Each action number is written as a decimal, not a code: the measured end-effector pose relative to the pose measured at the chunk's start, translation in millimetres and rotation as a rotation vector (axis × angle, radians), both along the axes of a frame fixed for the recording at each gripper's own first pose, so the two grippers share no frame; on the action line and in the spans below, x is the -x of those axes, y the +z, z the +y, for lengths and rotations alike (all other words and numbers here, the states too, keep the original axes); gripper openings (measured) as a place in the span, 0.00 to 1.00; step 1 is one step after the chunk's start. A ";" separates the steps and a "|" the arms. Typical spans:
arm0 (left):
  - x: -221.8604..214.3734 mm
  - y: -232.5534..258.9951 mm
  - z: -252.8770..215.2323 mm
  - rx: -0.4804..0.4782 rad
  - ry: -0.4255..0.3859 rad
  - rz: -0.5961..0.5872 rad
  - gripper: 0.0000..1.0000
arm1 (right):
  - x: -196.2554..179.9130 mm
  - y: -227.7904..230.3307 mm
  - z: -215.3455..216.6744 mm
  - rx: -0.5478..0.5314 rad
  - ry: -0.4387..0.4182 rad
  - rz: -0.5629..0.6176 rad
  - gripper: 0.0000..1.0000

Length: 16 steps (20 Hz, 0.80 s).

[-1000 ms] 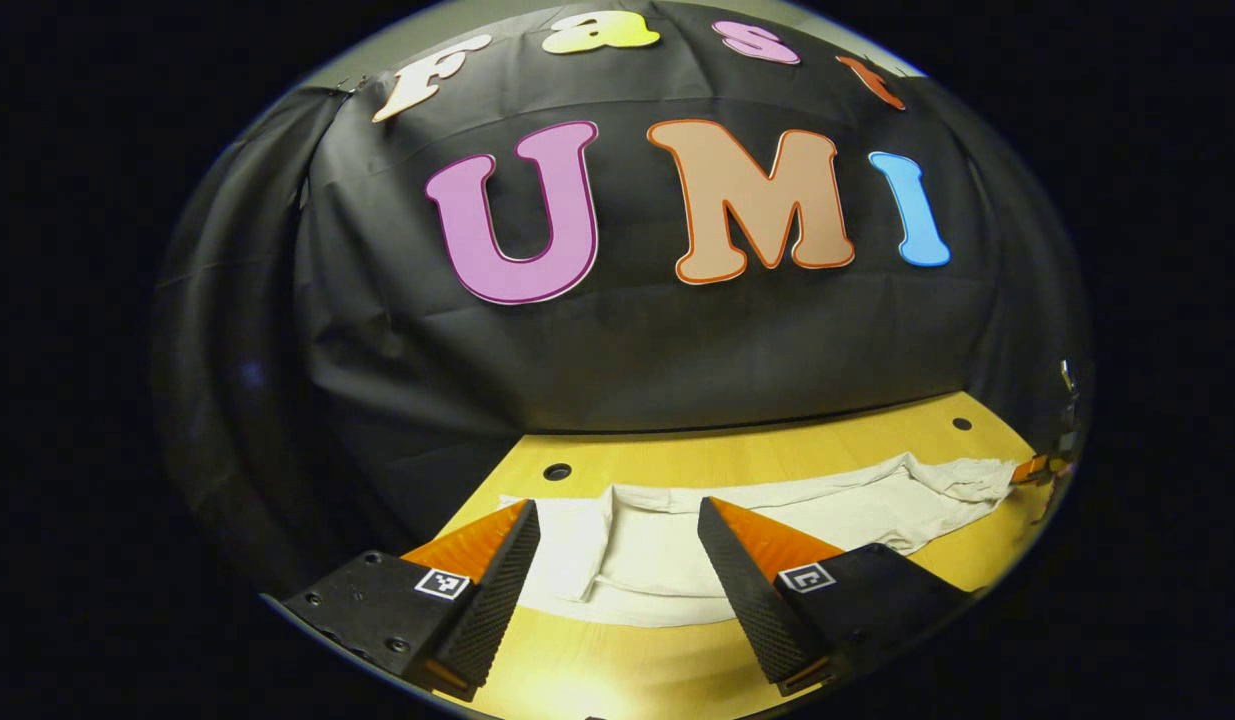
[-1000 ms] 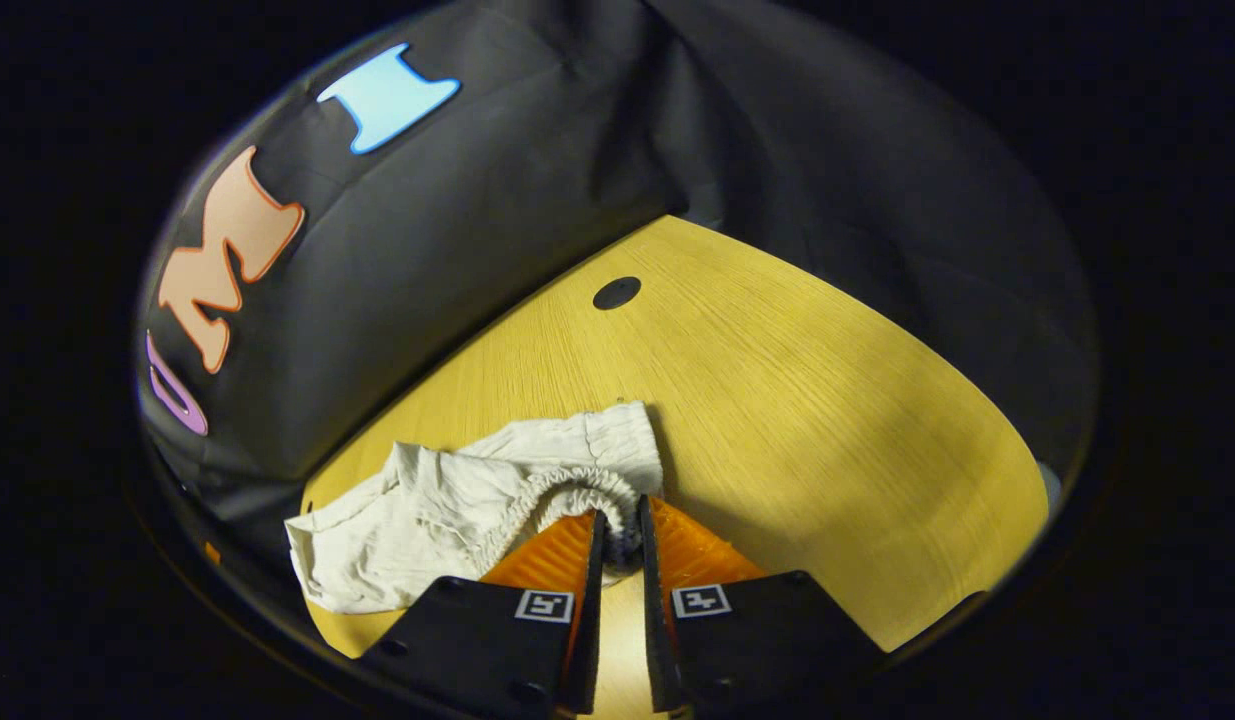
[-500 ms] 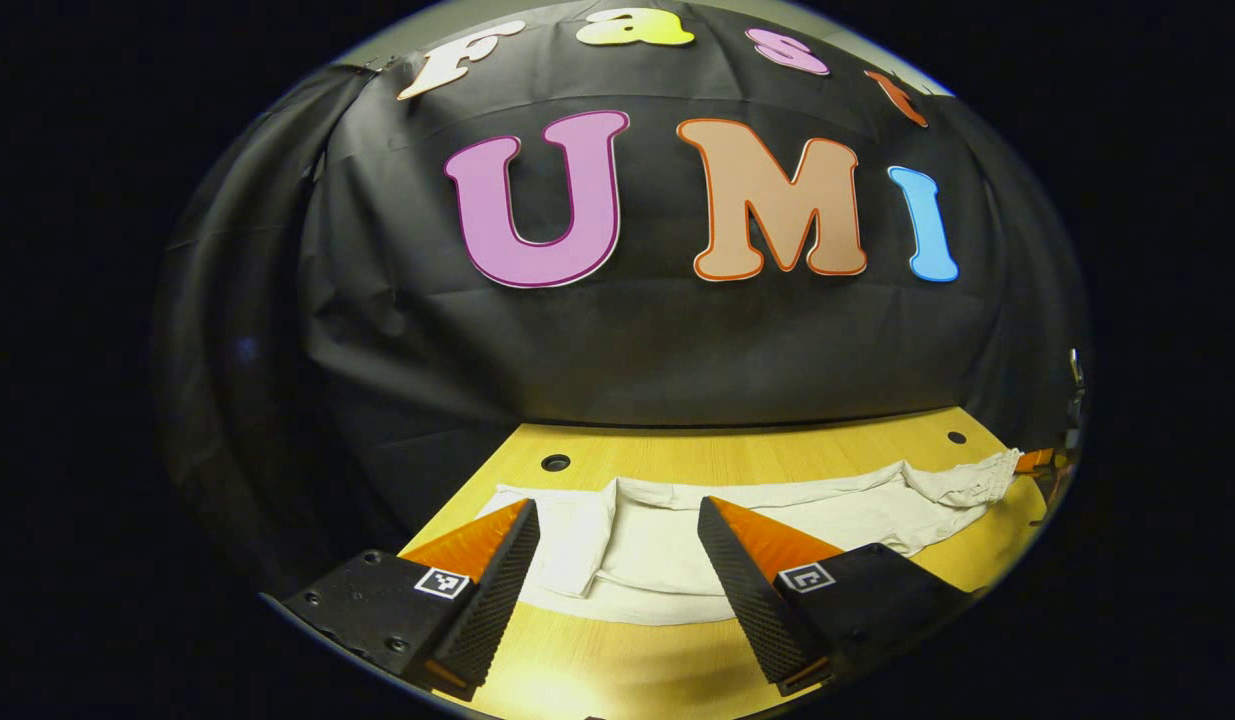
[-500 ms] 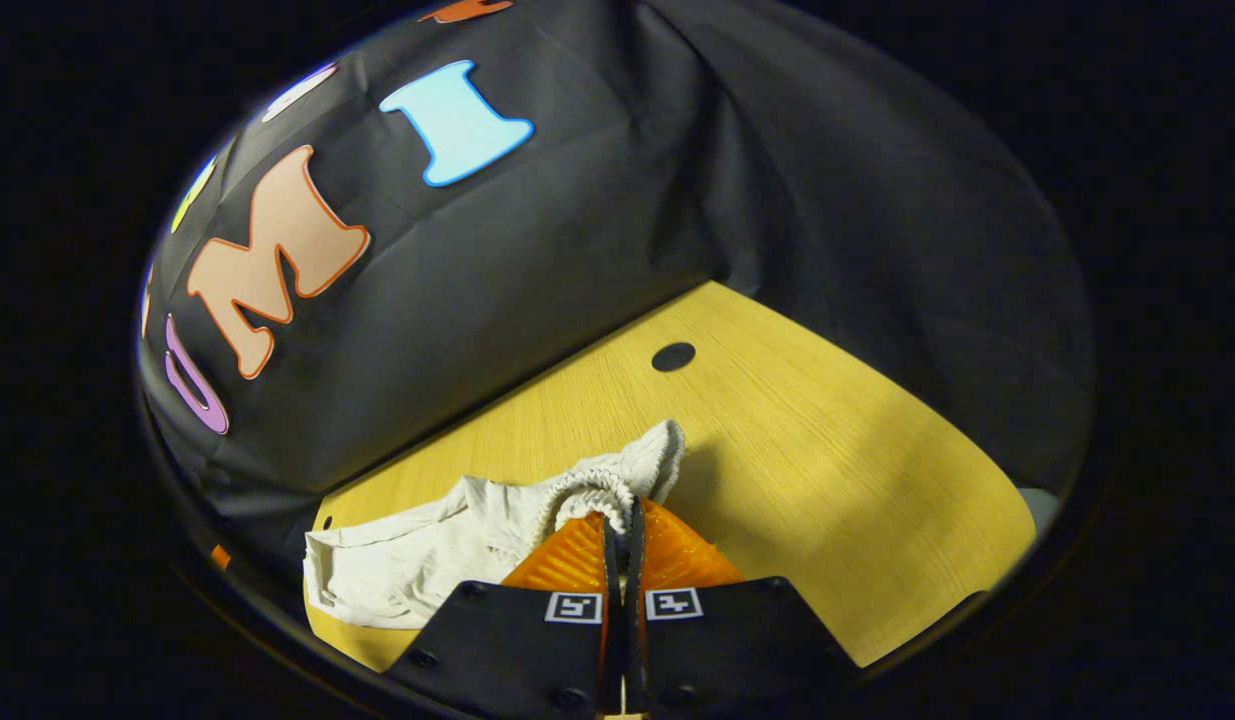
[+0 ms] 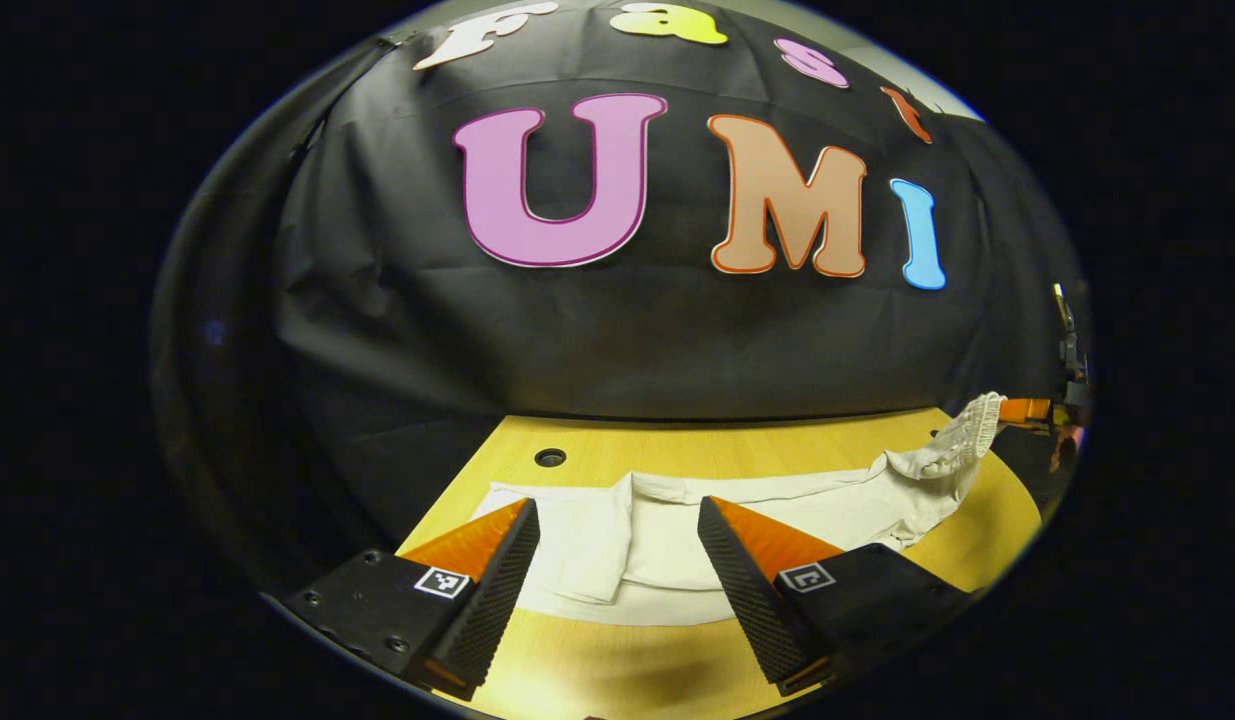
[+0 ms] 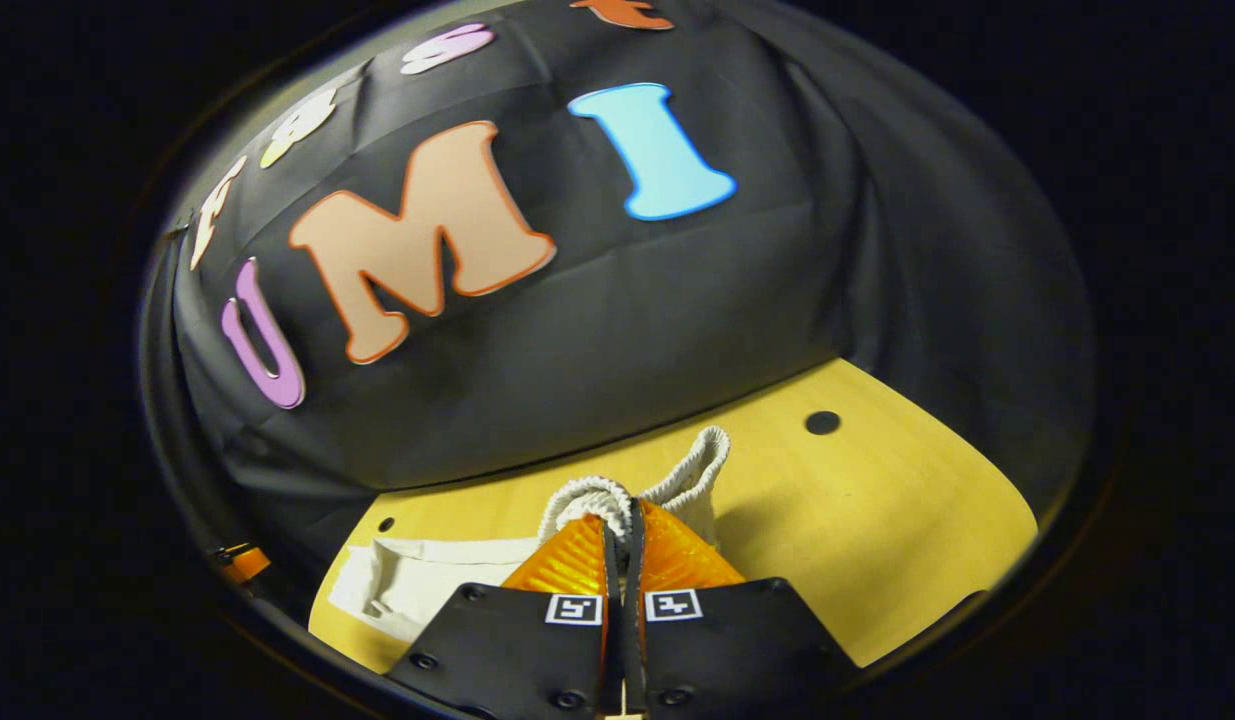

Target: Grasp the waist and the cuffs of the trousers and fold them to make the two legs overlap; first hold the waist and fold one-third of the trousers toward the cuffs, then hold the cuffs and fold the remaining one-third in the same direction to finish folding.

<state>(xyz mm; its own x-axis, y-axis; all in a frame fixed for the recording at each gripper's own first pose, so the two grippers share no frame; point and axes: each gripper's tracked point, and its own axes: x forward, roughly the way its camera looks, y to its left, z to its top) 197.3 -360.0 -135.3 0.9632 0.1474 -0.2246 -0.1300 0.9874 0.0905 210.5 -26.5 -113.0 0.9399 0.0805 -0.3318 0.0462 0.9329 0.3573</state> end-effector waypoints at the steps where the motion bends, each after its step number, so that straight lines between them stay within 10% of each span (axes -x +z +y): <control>1: 0.0 -1.9 11.0 0.011 0.001 0.005 0.95 | -6.0 6.3 27.0 0.006 0.032 -0.010 0.01; 11: -4.6 -39.6 113.5 0.053 0.029 0.078 0.95 | -6.1 -59.9 264.3 0.100 0.373 0.088 0.01; 16: -14.9 -79.4 145.0 0.081 0.024 0.158 0.98 | 14.3 -118.9 291.1 0.222 0.516 0.204 0.17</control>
<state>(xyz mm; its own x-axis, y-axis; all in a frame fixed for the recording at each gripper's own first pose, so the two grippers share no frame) 212.2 -215.1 -214.7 0.9115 0.1457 -0.3845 -0.1445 0.9890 0.0323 196.1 264.6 -231.9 0.7135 0.4179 -0.5623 -0.3857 0.9044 0.1828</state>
